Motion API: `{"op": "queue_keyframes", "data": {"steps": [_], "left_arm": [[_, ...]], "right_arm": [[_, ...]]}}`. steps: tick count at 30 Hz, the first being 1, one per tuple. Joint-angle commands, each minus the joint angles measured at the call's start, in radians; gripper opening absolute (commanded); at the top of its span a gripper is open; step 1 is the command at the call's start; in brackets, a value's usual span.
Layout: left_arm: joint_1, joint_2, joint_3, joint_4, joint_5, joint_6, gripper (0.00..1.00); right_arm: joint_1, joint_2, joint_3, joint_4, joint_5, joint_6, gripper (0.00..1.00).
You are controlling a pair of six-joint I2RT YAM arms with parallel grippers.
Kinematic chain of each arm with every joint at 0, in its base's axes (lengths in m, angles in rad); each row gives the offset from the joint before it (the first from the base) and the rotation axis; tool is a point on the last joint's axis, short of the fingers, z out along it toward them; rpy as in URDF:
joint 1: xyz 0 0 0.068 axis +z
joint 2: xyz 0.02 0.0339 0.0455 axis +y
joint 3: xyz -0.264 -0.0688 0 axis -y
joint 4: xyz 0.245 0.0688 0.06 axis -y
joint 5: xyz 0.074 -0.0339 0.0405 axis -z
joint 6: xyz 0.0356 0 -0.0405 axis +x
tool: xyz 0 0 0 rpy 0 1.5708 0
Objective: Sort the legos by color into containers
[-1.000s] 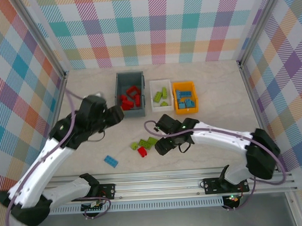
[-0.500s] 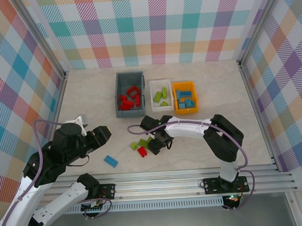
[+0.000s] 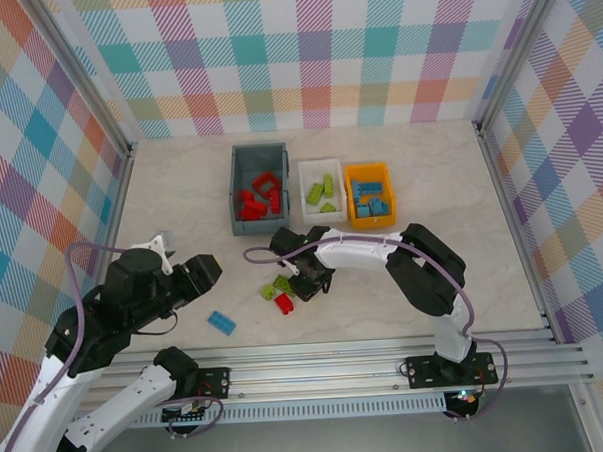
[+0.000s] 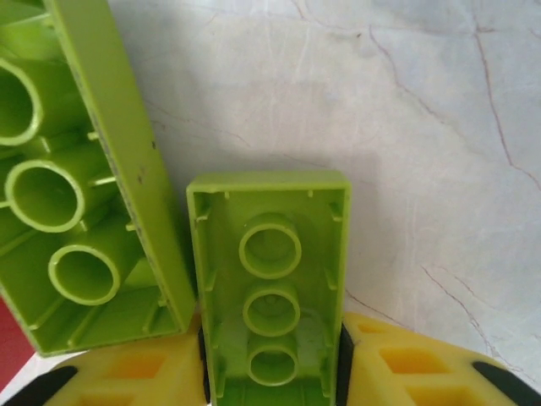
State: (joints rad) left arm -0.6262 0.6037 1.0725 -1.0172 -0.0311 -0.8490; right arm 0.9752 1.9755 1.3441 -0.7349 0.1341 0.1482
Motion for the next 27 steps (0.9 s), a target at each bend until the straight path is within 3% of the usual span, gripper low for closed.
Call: {"op": "queue_keyframes", "data": {"steps": [1,6,11,18,21,27], "left_arm": [[-0.004,-0.003,-0.021,0.042,0.032,-0.005,0.58],[-0.004,0.028,-0.04,0.105,0.076,-0.008,0.59],[-0.004,0.085,-0.067,0.201,0.119,-0.017,0.59],[-0.006,0.172,-0.069,0.311,0.14,-0.026,0.59],[-0.008,0.206,-0.072,0.341,0.152,-0.031,0.59],[-0.055,0.272,-0.071,0.348,0.137,-0.037,0.59]], "right_arm": [[-0.018,-0.049,-0.042,0.051,0.059,0.029,0.38],[-0.047,-0.259,-0.094,0.006,0.123,0.09,0.37],[-0.177,-0.325,-0.02,-0.011,0.095,0.131,0.36],[-0.349,-0.043,0.378,-0.138,0.076,0.183,0.37],[-0.374,0.115,0.584,-0.243,0.101,0.237,0.39],[-0.387,0.275,0.786,-0.31,0.102,0.285,0.45]]}}
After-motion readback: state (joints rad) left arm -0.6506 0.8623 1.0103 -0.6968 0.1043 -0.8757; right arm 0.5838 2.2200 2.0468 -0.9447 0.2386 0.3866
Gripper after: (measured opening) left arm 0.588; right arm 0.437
